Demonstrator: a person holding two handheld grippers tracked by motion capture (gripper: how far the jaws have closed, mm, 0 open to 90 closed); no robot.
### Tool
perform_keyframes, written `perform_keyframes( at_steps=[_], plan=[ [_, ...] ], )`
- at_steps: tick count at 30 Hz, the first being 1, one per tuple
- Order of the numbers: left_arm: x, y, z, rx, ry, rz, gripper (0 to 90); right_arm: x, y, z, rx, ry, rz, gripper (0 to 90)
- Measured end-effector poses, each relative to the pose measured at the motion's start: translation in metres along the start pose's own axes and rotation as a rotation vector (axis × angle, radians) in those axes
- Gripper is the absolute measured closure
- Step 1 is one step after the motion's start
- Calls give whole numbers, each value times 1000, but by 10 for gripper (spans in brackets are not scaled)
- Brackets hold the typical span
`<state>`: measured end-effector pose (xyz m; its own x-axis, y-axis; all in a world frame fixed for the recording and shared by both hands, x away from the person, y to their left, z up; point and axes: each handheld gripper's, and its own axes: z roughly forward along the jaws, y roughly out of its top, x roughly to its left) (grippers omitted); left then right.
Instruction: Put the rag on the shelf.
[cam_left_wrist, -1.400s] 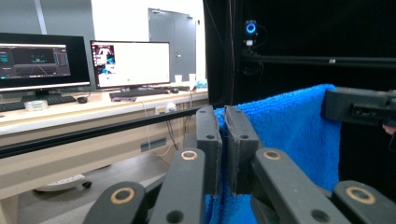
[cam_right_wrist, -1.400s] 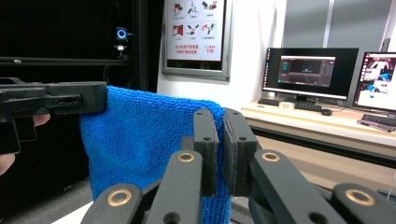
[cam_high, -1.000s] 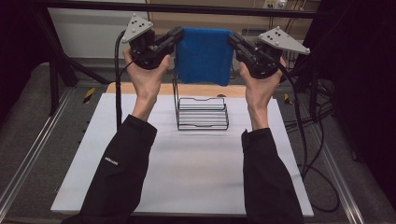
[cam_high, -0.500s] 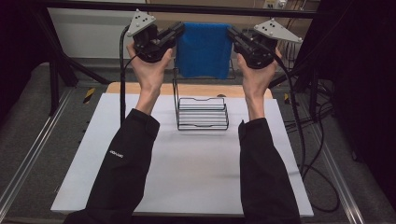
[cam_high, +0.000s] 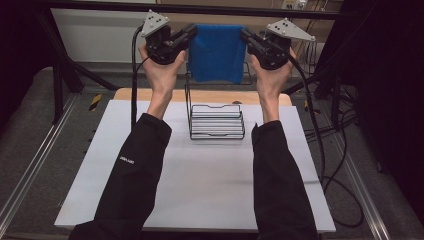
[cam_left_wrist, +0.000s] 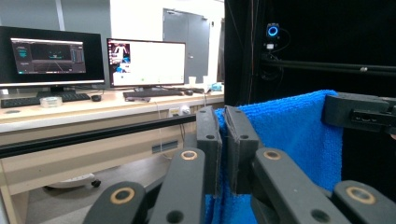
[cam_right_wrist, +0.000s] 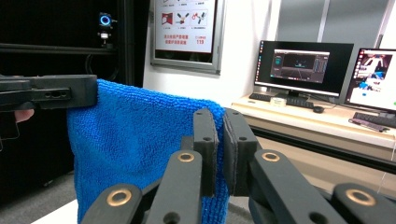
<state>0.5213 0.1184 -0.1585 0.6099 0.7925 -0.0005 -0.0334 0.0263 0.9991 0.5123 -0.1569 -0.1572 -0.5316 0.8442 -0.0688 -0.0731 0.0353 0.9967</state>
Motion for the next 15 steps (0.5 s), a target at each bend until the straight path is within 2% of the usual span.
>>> perform_keyframes(
  at_steps=[8, 15],
  plan=[
    [1, -16, 3, 29, -12, 20, 850, -5, -13, 1, 25, 10, 11, 854],
    [-2, -29, -2, 46, -37, 34, 850, -5, -26, -4, 43, 20, 18, 853]
  ],
)
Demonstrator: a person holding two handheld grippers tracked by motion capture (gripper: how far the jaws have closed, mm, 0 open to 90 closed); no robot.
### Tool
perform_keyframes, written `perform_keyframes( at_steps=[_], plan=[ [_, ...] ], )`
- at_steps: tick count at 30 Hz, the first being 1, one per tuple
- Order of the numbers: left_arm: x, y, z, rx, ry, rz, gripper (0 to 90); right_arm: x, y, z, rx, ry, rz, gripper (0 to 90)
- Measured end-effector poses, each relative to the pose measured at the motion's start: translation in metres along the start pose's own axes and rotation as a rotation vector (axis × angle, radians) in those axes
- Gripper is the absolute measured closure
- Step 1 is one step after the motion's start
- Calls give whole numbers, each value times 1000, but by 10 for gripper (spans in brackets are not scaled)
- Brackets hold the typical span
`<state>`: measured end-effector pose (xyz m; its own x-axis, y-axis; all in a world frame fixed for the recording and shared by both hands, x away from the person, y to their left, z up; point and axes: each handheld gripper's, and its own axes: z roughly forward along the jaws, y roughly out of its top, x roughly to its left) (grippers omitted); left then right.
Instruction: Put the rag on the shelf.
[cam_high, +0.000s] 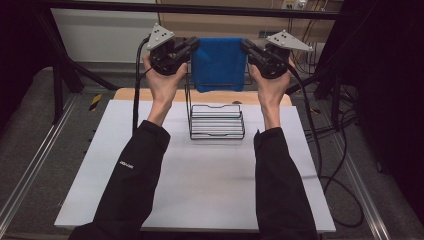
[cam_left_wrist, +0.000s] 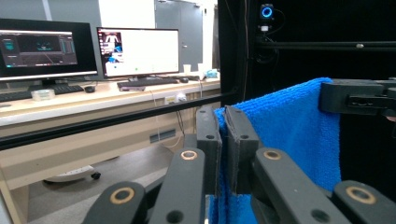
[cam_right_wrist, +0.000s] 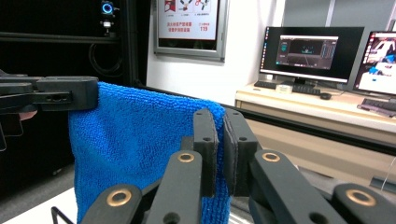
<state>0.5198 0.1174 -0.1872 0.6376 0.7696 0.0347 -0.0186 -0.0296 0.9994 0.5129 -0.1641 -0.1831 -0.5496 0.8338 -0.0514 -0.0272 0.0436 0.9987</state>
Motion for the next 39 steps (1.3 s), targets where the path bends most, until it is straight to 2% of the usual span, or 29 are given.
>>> perform_keyframes(
  at_steps=[5, 13, 16, 22, 30, 39],
  plan=[
    [-4, -8, -4, 25, -13, 20, 850, 0, -11, -4, 16, 5, 17, 852],
    [-5, -18, -7, 49, -22, 6, 849, 2, -23, -9, 30, 14, 28, 852],
    [-6, -22, -9, 57, -37, -6, 848, 3, -27, -11, 38, 25, 38, 850],
    [-11, -28, -14, 82, -59, 14, 848, 5, -36, -21, 54, 50, 50, 848],
    [-13, -29, -23, 71, -81, 20, 848, 7, -35, -28, 55, 82, 49, 847],
    [-14, -34, -28, 135, -104, 12, 842, 12, -38, -34, 98, 109, 39, 841]
  ],
)
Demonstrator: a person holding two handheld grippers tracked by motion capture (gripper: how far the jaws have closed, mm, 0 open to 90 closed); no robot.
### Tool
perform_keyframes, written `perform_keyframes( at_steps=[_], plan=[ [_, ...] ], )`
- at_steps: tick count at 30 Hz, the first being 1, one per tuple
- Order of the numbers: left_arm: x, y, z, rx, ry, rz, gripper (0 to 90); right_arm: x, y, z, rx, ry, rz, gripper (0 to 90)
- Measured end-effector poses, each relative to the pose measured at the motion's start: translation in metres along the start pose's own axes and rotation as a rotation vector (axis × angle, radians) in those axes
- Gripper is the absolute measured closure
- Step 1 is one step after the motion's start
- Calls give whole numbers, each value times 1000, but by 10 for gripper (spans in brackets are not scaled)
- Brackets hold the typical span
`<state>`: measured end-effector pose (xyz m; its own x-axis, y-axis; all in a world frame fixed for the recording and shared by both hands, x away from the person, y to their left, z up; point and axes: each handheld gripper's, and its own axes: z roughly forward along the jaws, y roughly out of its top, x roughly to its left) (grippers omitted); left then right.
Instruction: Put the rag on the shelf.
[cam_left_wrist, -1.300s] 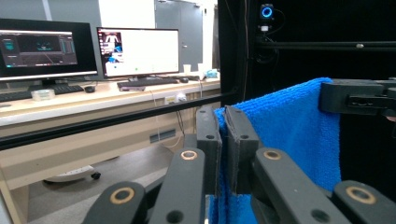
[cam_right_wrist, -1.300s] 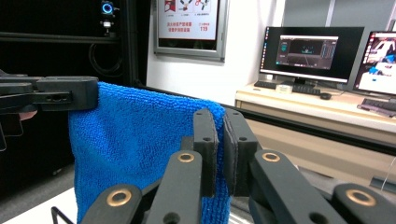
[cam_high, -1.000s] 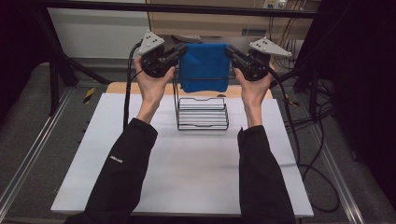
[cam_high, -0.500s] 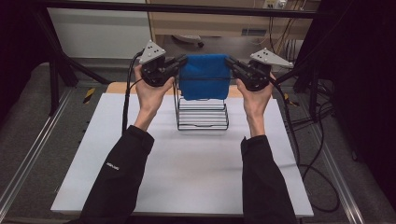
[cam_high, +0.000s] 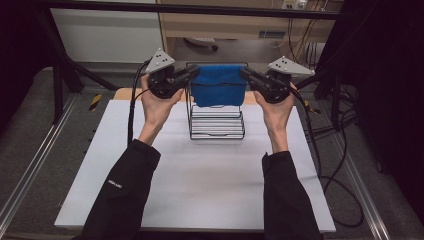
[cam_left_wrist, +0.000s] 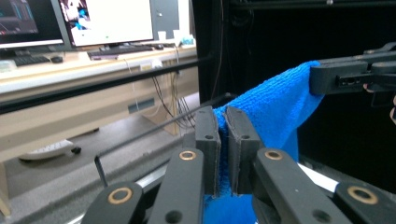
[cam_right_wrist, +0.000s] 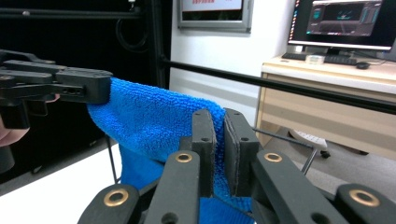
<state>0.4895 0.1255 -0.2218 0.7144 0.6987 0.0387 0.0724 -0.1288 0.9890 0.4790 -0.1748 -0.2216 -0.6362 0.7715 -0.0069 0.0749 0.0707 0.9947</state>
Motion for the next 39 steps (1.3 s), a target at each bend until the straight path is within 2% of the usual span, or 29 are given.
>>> perform_keyframes(
  at_steps=[4, 7, 10, 14, 18, 22, 25, 28, 31, 34, 39],
  plan=[
    [-2, -4, 0, 30, -8, -1, 840, 0, -1, -2, 36, 18, 4, 839],
    [-5, -6, 1, 59, -1, 21, 835, 0, -2, -3, 65, 26, 7, 835],
    [-7, -9, 3, 84, -5, 26, 830, 0, -6, -4, 96, 31, 2, 832],
    [-9, -11, 2, 110, -17, 30, 819, 0, -11, -5, 106, 48, -1, 831],
    [-9, -9, -1, 141, -35, 18, 786, 0, -17, -5, 120, 59, -17, 828],
    [-7, 4, -9, 124, -40, 6, 745, -1, -21, -5, 127, 70, -21, 828],
    [-4, 14, -13, 95, -42, -4, 748, -1, -23, -5, 134, 75, -31, 825],
    [-3, 20, -15, 93, -38, -18, 771, -1, -23, -4, 139, 81, -41, 820],
    [-4, 17, -10, 138, -50, -28, 819, -1, -24, -5, 137, 83, -49, 812],
    [-6, 8, -1, 215, -68, -40, 855, -1, -25, -5, 137, 86, -53, 798],
    [-7, -5, 6, 281, -93, -52, 897, 0, -26, -6, 148, 94, -60, 759]
  ],
)
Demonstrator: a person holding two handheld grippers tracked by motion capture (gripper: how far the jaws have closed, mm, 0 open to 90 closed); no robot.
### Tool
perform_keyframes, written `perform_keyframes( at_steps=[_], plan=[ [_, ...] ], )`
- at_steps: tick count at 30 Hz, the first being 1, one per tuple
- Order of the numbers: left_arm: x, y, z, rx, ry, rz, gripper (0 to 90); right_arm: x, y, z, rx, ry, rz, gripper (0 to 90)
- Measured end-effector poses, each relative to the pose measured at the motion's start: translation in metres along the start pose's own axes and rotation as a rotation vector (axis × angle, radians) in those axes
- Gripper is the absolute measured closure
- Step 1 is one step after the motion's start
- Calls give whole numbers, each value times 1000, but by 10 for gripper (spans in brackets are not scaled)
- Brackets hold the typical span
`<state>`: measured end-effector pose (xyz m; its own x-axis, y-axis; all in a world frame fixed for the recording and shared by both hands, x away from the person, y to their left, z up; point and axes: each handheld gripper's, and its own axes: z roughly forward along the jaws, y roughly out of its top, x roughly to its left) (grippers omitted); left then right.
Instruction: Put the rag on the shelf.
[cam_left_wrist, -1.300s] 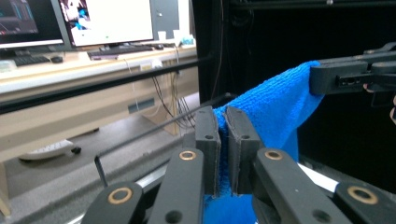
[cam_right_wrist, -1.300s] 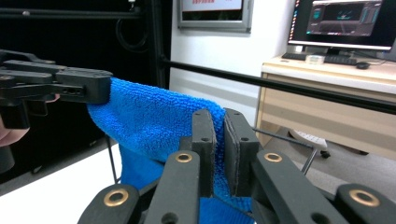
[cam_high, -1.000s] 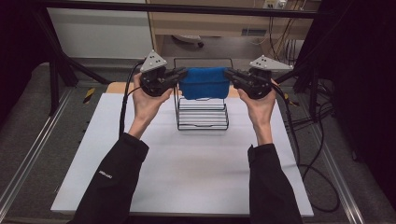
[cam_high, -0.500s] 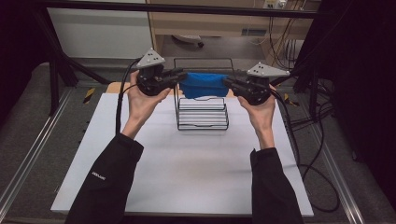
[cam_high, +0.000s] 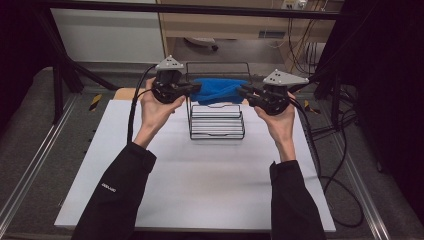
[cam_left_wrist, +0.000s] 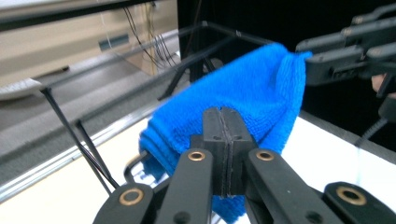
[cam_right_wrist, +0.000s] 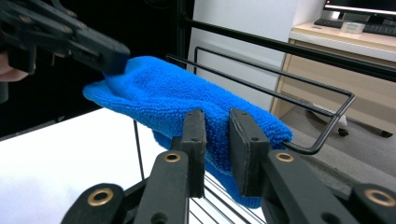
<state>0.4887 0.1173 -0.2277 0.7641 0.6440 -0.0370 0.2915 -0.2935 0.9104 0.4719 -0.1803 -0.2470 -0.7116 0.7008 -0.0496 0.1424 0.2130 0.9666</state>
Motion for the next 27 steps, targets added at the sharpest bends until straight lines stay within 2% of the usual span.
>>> perform_keyframes(
  at_steps=[3, 8, 14, 16, 17, 21, 23, 27],
  plan=[
    [0, -5, 3, 18, -8, 2, 898, 0, -1, -1, -3, 6, 6, 717],
    [-1, -11, 8, 40, 4, 15, 898, 1, 1, -5, -31, 18, 35, 634],
    [0, -18, 13, 54, 17, 24, 898, 2, 4, -5, -58, 29, 59, 604],
    [1, -20, 15, 56, 20, 27, 899, 3, 3, -4, -52, 35, 69, 637],
    [1, -21, 16, 55, 21, 26, 899, 3, 3, -3, -40, 40, 72, 690],
    [1, -24, 18, 57, 28, 36, 898, 5, -6, 4, 45, 43, 86, 854],
    [2, -25, 18, 53, 32, 41, 898, 3, -13, 7, 69, 31, 104, 888],
    [3, -28, 20, 52, 38, 42, 898, -4, -26, 11, 97, -4, 138, 894]
  ],
)
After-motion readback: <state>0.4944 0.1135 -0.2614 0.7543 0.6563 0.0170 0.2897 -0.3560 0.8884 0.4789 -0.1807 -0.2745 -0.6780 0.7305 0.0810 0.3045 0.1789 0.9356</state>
